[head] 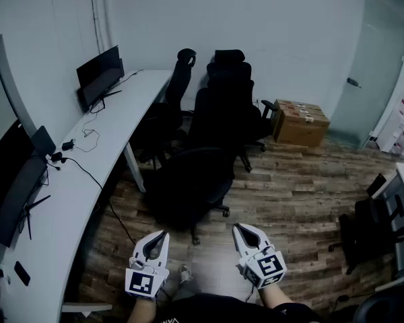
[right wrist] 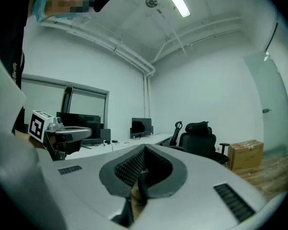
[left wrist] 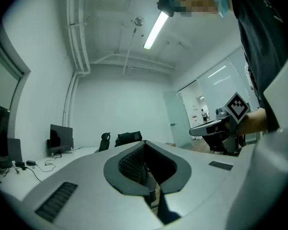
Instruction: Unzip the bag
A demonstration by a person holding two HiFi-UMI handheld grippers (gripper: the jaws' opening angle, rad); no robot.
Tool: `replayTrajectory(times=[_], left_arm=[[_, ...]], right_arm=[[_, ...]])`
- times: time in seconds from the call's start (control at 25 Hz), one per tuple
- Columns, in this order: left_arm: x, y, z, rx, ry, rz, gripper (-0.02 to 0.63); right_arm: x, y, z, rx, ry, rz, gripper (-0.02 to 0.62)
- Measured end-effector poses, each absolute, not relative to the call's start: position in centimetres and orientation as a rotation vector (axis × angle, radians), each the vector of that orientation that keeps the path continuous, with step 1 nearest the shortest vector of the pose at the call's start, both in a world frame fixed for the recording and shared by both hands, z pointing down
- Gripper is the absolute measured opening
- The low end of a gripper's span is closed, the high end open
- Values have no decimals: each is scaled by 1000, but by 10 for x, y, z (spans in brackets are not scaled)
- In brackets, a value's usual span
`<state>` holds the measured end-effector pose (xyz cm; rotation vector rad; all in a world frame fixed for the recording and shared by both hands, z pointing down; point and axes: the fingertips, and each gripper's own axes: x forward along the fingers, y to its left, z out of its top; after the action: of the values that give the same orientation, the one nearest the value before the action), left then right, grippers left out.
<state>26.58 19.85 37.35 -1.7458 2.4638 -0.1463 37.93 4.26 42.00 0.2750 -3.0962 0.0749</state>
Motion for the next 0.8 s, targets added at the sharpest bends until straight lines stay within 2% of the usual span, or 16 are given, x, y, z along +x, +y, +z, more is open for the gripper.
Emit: replayTrajectory(times=[0.36,0.6,0.8], left_arm=[[270,201,392,-1744,2493,-168,18],[228,180,402,-1855,2412,-126,20],[171,169,424,-1978,2315,-116,23]], right_arm=[[384,48,413,283,-3101,120,44],[346,38,422,346,-3120,100,48],[287,40,429,390,-3068,110,52]])
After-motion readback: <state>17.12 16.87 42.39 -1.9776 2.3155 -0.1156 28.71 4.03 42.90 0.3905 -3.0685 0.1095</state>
